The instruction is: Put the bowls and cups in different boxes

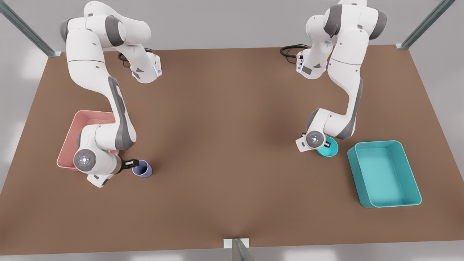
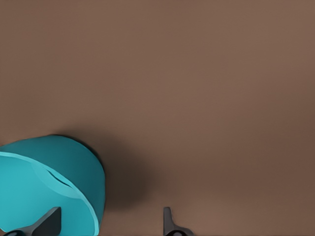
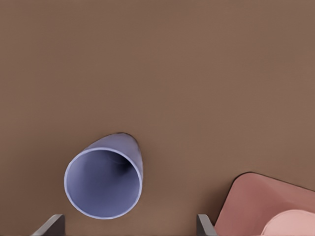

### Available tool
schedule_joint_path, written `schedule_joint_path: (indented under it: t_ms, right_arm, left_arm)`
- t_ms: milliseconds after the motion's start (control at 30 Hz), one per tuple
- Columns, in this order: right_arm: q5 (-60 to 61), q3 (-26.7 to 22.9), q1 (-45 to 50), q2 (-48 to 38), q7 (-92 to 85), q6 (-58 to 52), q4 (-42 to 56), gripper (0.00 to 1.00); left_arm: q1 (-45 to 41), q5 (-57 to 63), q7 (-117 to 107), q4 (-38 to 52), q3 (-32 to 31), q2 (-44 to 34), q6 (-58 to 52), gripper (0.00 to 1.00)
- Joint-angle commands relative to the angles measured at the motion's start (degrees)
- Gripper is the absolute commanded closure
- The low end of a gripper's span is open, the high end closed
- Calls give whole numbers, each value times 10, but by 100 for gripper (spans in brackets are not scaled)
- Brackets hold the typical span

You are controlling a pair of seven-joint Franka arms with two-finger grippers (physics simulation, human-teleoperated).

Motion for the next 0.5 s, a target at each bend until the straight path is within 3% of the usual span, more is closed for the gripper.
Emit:
schedule_joint_path:
  t_ms: [0, 67, 100, 167, 233, 367, 433, 467]
  right_arm:
    - [14, 0, -5, 0, -2, 110, -19, 0]
    - [22, 0, -11, 0, -2, 111, -33, 0]
    - [21, 0, -10, 1, -2, 111, -38, 0]
    - [22, 0, -10, 10, -2, 112, -40, 0]
    - [30, 0, -10, 17, 0, 112, -40, 0]
    - [30, 0, -10, 37, 4, 111, -40, 0]
    - [31, 0, -10, 46, 5, 111, -41, 0]
    - [31, 0, -10, 51, 5, 112, -41, 0]
  left_arm:
    - [1, 9, -17, 0, 0, 7, 38, 0]
    - [2, 11, -17, 1, 0, 18, 51, 9]
    - [3, 11, -17, 1, 0, 19, 54, 32]
    - [4, 11, -17, 2, 0, 16, 50, 62]
    - [5, 11, -17, 3, 0, 6, 48, 76]
    - [7, 5, -18, 13, 0, -14, 26, 79]
    - [7, 5, -18, 37, 0, -39, -26, 79]
    - [7, 5, -20, 88, 0, -56, -105, 79]
